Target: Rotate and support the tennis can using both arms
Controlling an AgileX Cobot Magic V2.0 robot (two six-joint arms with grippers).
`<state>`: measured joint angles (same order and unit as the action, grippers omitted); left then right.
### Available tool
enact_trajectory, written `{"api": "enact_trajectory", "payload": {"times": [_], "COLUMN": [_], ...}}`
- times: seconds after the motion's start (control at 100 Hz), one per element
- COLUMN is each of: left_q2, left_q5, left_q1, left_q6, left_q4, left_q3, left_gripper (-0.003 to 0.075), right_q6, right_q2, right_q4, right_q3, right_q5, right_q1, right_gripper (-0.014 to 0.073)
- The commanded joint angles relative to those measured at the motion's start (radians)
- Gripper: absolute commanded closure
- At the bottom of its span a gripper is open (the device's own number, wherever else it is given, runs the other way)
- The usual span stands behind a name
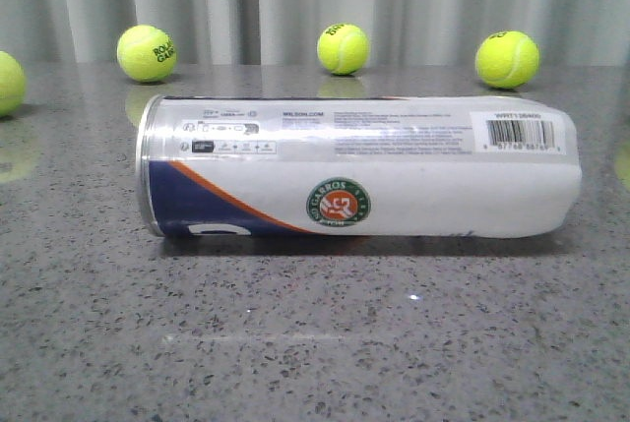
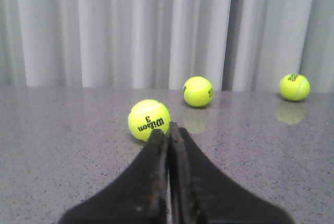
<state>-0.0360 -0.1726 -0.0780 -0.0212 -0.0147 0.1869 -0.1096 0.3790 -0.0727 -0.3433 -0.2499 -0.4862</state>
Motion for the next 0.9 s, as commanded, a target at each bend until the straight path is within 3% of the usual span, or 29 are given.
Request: {"api": "enact_trajectory", "payload": {"times": [0.0, 0.2, 0.57, 0.69, 0.81, 0.89], "left_q2": [-0.084, -0.255, -0.567, -0.656, -0.732, -0.777], "left_q5": [-0.031, -0.22, -0.358, -0.394, -0.391, -0.394], "left_q1": [0.003, 0.003, 0.003, 0.003, -0.006, -0.019], "left_q6": [-0.011, -0.011, 0.021, 0.05, 0.074, 0.084], "left_q4": [-0.026, -0.089, -0.098, -0.106, -0.111, -0.118], "left_q3": [0.096, 0.263, 0.477, 0.553, 0.609, 0.646], "left_gripper": [0.0741, 0.0741, 0.072, 0.0556, 0.023, 0.0111], "right_q6": [0.001, 0.001, 0.001, 0.001, 0.001, 0.001], "right_q2": [0.004, 0.004, 0.004, 0.004, 0.004, 0.004], "right_q4": [0.007, 0.007, 0.007, 0.007, 0.007, 0.007], "right_q3": [-0.024, -0.024, -0.024, -0.024, -0.024, -0.024], "right_q5": [0.074, 0.074, 0.074, 0.074, 0.074, 0.074], "right_q1": [0.002, 0.002, 0.002, 0.002, 0.002, 0.002], "right_gripper": [0.0651, 0.0651, 0.0651, 0.0651, 0.0651, 0.0651]}}
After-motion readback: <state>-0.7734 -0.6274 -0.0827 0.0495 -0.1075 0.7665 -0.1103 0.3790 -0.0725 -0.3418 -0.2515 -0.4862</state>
